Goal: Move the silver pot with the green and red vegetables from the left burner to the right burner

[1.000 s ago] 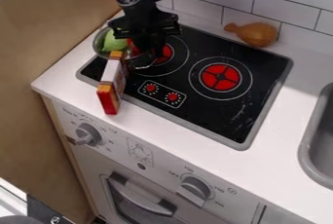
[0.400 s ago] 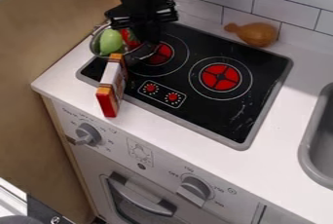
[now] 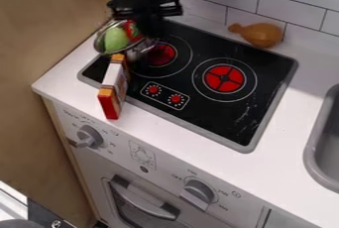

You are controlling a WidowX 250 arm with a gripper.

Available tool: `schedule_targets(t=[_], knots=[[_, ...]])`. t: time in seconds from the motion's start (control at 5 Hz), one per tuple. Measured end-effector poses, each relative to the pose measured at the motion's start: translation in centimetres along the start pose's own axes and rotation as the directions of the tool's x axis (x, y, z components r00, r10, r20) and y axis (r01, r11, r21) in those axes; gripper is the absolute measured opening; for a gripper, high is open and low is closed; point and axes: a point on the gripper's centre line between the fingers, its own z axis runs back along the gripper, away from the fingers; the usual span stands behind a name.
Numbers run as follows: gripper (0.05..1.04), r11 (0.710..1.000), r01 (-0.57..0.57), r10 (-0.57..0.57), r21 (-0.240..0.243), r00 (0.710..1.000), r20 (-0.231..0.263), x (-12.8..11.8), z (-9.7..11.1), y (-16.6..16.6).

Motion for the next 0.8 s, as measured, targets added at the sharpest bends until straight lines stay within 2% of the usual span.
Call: schedule_targets(t=[0.2, 0.4, 0.6, 0.8], knots=[[0.055, 0.999, 0.034, -0.035, 0.009, 0.999, 0.035, 1.8, 1.4, -0.9], [0.055, 0.998, 0.054, -0.054, 0.034, 0.998, 0.018, 3.4, 2.3, -1.4], [0.055, 0.997, 0.045, -0.043, 0.068, 0.999, -0.027, 3.9, 3.4, -2.0], [0.055, 0.993, 0.024, -0.013, 0.115, 0.996, -0.093, 2.8, 3.7, -2.6]])
